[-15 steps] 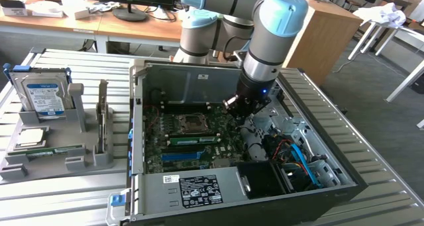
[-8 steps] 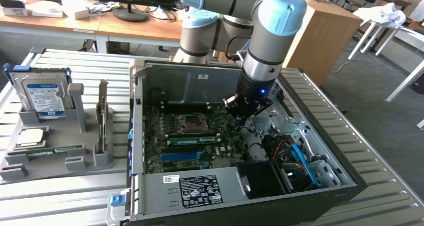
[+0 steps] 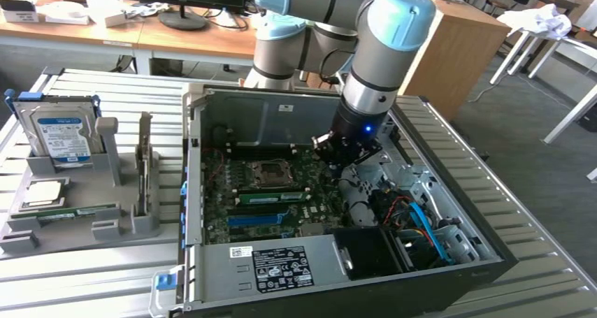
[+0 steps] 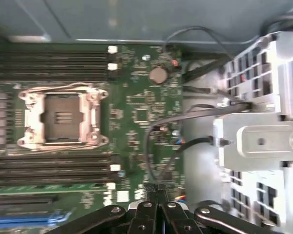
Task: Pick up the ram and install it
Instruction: 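Press down the ram until it locks into place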
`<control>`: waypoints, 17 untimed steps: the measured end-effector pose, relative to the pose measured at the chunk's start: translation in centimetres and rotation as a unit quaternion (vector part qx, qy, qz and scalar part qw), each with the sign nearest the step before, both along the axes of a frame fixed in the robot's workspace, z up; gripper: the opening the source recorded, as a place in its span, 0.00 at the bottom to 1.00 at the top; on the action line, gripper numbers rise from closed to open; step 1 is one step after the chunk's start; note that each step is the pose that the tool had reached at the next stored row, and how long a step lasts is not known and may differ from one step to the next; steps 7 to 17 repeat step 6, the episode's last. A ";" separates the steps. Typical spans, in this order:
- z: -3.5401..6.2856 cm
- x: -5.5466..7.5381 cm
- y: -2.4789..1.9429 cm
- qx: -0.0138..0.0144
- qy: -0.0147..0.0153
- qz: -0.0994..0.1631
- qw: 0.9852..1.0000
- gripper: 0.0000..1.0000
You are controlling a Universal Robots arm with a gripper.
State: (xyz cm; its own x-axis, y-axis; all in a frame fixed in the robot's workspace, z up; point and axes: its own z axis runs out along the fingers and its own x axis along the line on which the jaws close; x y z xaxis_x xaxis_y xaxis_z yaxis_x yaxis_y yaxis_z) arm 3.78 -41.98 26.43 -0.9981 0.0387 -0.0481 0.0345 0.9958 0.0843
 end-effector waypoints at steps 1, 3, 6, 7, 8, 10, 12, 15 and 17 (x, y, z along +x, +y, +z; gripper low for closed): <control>-0.02 0.0 0.00 0.000 0.010 0.000 1.000 0.10; -0.02 0.0 0.00 0.000 0.013 0.000 1.000 0.10; -0.02 0.0 0.00 0.000 0.013 0.000 1.000 0.10; -0.02 0.0 0.00 0.000 0.013 0.000 1.000 0.10; -0.02 0.0 0.00 0.000 0.013 0.000 1.000 0.10; -0.02 0.0 0.00 0.000 0.013 0.000 1.000 0.10; -0.02 0.0 0.00 0.000 0.013 0.000 1.000 0.10; -0.02 0.0 0.00 0.000 0.013 0.000 1.000 0.10; -0.02 0.0 0.00 0.000 0.013 0.000 1.000 0.10</control>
